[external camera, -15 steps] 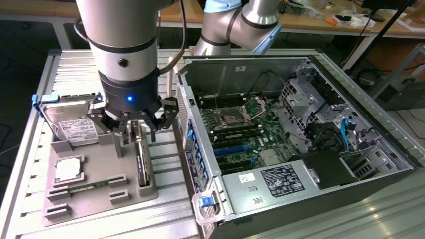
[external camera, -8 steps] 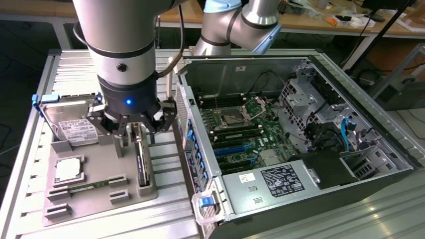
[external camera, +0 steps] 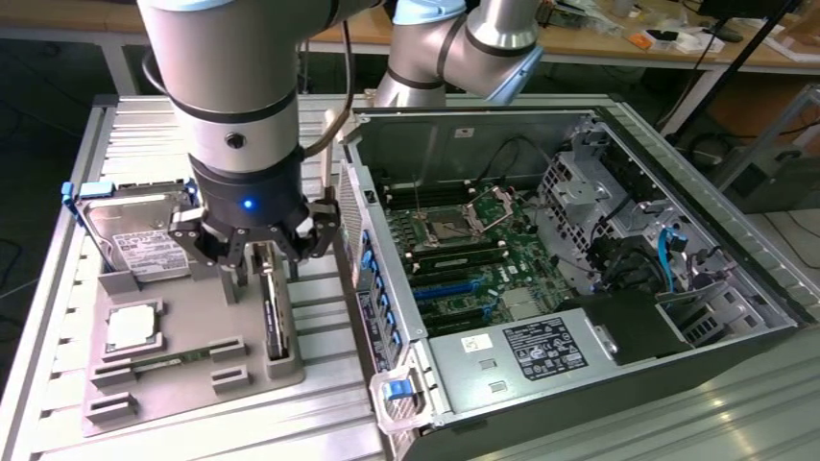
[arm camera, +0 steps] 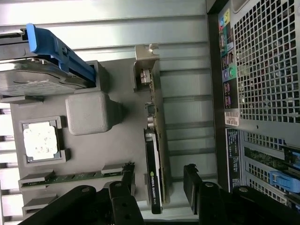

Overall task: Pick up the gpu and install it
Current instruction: 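Pick up the gpu and move the gpu toward the slot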

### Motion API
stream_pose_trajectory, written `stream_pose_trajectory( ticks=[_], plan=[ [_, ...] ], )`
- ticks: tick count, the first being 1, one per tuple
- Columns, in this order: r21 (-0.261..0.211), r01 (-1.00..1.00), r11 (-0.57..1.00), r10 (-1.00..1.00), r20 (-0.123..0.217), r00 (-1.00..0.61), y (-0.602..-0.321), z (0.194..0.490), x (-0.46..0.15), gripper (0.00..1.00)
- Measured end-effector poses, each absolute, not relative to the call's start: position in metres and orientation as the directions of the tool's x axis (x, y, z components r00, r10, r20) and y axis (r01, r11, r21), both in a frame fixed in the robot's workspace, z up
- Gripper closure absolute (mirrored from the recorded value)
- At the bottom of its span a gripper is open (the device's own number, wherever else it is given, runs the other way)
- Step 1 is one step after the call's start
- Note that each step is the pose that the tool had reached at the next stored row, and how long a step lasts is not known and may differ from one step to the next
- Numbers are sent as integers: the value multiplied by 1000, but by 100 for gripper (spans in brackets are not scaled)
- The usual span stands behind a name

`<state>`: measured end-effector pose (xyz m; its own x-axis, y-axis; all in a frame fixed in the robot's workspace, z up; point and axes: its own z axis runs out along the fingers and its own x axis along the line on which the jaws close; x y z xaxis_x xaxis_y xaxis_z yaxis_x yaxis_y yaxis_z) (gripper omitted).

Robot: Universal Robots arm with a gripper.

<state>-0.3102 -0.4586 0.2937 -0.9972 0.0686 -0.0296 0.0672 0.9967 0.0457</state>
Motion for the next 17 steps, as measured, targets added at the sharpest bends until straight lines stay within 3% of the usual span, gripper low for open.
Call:
stream_pose_trajectory(
  ticks=[17],
  plan=[
    [46, 67, 997, 69, -31, -997, -458, 275, -310, 46]
  ],
)
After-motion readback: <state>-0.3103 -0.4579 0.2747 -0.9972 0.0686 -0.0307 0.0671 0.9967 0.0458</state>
